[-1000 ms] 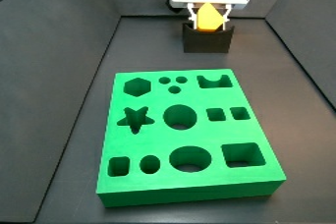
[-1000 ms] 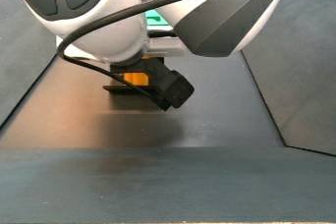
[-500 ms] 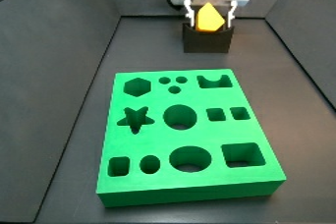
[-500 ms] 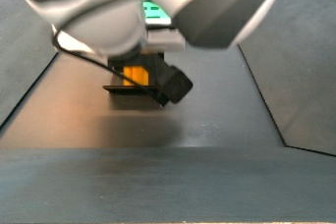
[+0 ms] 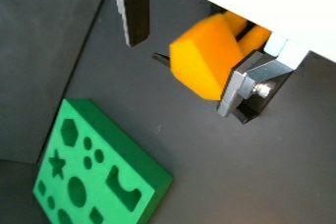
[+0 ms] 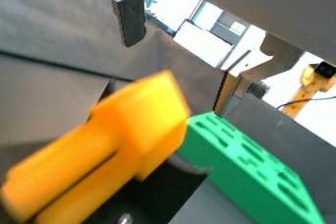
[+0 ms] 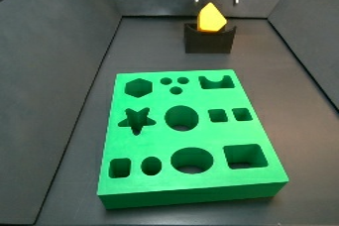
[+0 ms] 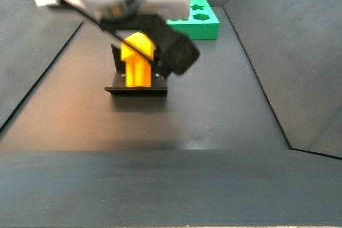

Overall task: Pick up the 3 prong object. Move up. Rotate the 3 prong object. Place the 3 prong object on the fixture. Regrasp the 3 prong object. Move to above the board. Insert the 3 prong object.
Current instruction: Regrasp the 3 prong object.

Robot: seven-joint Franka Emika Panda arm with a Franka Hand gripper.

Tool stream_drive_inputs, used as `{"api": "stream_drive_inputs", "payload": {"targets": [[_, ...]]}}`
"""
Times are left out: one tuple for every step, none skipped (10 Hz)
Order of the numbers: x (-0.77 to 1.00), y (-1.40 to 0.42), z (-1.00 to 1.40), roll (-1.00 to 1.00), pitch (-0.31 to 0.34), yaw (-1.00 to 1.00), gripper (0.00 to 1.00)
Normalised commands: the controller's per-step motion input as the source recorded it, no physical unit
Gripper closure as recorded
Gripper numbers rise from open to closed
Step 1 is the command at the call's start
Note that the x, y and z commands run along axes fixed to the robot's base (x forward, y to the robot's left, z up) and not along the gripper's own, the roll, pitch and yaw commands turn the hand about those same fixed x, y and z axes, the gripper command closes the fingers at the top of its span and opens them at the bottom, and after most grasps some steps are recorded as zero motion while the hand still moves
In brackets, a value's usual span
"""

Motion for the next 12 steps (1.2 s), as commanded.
{"api": "stream_drive_inputs", "payload": {"targets": [[-0.03, 0.01, 0.37, 0.03, 0.021, 0.00, 0.00], [-0.13, -0.79, 0.98, 1.00, 0.056, 0.03, 0.00], [-0.13, -0.79, 0.88, 1.00, 0.056, 0.03, 0.00], [-0.11, -0.60, 0.62, 1.00, 0.044, 0.03, 0.00], [-0.09, -0.43, 0.42, 1.00, 0.039, 0.02, 0.00], [-0.06, -0.25, 0.19, 1.00, 0.037, 0.02, 0.00], [-0.01, -0.07, 0.03, 1.00, 0.038, 0.02, 0.00], [0.01, -0.03, 0.03, 1.00, 0.042, 0.02, 0.00], [0.00, -0.04, 0.03, 1.00, 0.042, 0.02, 0.00], [-0.01, -0.04, 0.02, 1.00, 0.038, 0.02, 0.00], [-0.02, -0.02, 0.00, 1.00, 0.033, 0.03, 0.00], [-0.02, -0.02, 0.00, 1.00, 0.030, 0.03, 0.00]]}}
